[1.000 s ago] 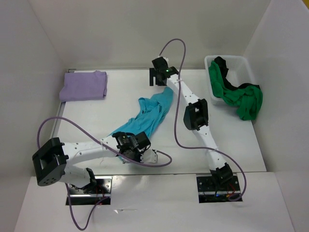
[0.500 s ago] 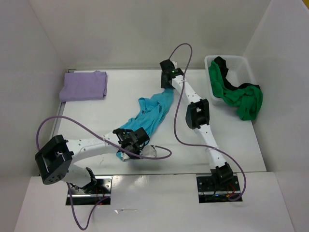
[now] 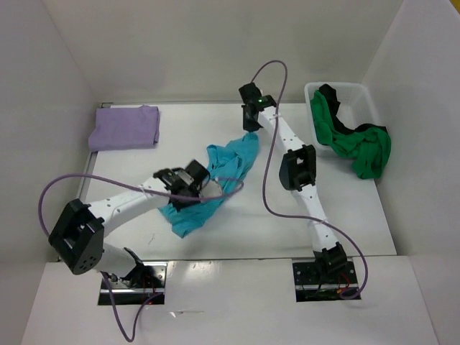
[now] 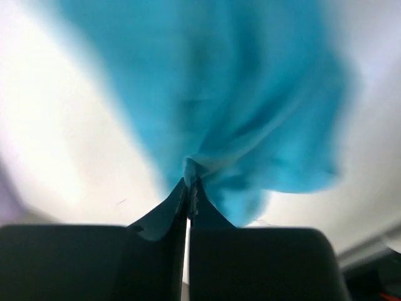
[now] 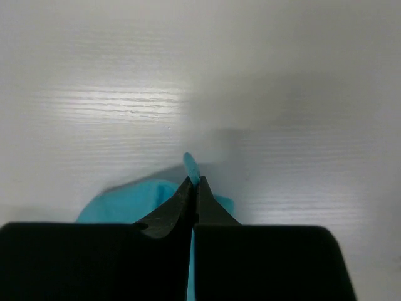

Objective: Fold and stack the t-shirts
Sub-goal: Flatten out the tshirt

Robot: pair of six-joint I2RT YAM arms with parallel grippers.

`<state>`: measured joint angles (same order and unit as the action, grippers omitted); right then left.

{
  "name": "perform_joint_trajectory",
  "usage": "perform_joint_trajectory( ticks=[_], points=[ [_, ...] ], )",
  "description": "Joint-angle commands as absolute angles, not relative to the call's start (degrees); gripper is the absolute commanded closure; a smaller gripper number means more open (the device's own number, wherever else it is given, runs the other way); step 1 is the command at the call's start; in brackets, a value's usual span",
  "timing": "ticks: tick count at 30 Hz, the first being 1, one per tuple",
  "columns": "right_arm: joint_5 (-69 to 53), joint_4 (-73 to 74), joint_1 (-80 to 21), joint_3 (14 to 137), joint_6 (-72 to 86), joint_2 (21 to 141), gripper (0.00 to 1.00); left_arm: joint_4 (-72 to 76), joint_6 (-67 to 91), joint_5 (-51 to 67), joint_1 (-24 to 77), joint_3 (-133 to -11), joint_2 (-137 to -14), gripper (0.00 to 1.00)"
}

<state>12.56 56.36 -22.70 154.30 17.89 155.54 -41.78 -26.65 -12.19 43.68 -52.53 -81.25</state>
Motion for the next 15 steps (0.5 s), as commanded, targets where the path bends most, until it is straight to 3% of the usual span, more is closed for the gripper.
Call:
perform_joint_trajectory(
  ticks=[1,8,15],
  points=[
    [12.74,56.43,-19.52,156.79,16.79,135.93,1.0,-37.89,-27.42,-20.65,34.74,-63.34,-78.31,1.0],
    [7.65,54.4,-10.2,152.26,18.63,113.49,1.0,-40.25,-26.98,-15.92,16.63,-97.32,-84.28,1.0],
    [8.87,52.04,-10.2,132.31,18.02,94.33,1.0,-42.36,-28.12,-14.5,11.87,-105.38,-83.24,1.0]
  ],
)
